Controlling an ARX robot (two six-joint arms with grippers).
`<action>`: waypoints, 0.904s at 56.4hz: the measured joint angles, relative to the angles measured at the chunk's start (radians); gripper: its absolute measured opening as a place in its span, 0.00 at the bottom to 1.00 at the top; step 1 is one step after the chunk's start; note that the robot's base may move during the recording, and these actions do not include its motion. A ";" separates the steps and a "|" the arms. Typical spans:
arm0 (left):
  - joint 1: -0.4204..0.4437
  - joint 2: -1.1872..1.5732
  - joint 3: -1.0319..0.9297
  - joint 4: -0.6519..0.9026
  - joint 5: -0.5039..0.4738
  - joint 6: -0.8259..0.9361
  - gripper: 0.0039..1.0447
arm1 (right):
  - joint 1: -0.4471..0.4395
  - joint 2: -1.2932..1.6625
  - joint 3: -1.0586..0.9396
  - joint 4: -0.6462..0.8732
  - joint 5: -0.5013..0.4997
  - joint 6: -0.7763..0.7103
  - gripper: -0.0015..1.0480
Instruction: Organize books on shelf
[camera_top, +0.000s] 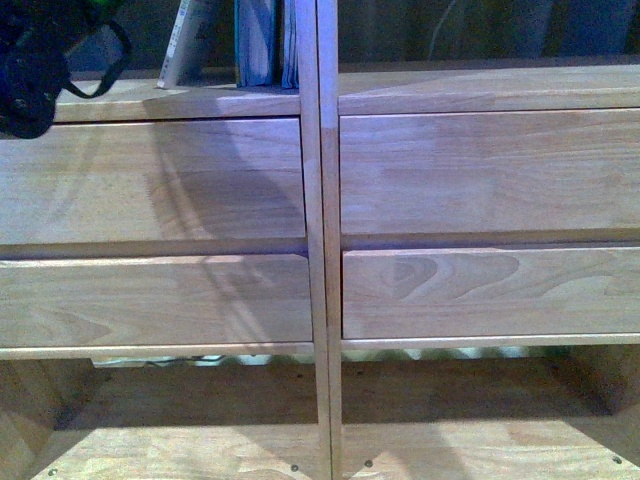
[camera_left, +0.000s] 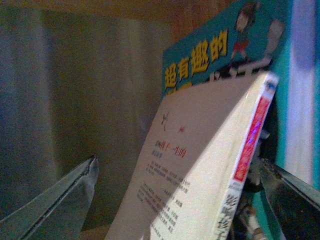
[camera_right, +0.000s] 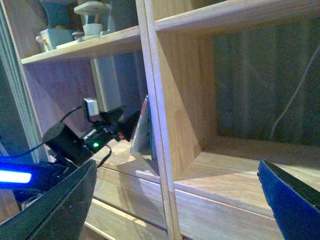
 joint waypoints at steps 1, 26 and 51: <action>0.002 -0.025 -0.034 0.013 0.003 -0.013 0.94 | 0.000 0.000 0.000 0.000 0.000 0.000 0.93; 0.047 -0.736 -0.851 -0.292 -0.180 -0.012 0.94 | 0.000 0.000 0.000 0.000 0.000 0.000 0.93; 0.094 -1.222 -1.251 -0.584 -0.378 0.118 0.42 | 0.163 -0.187 -0.210 -0.350 0.655 -0.293 0.45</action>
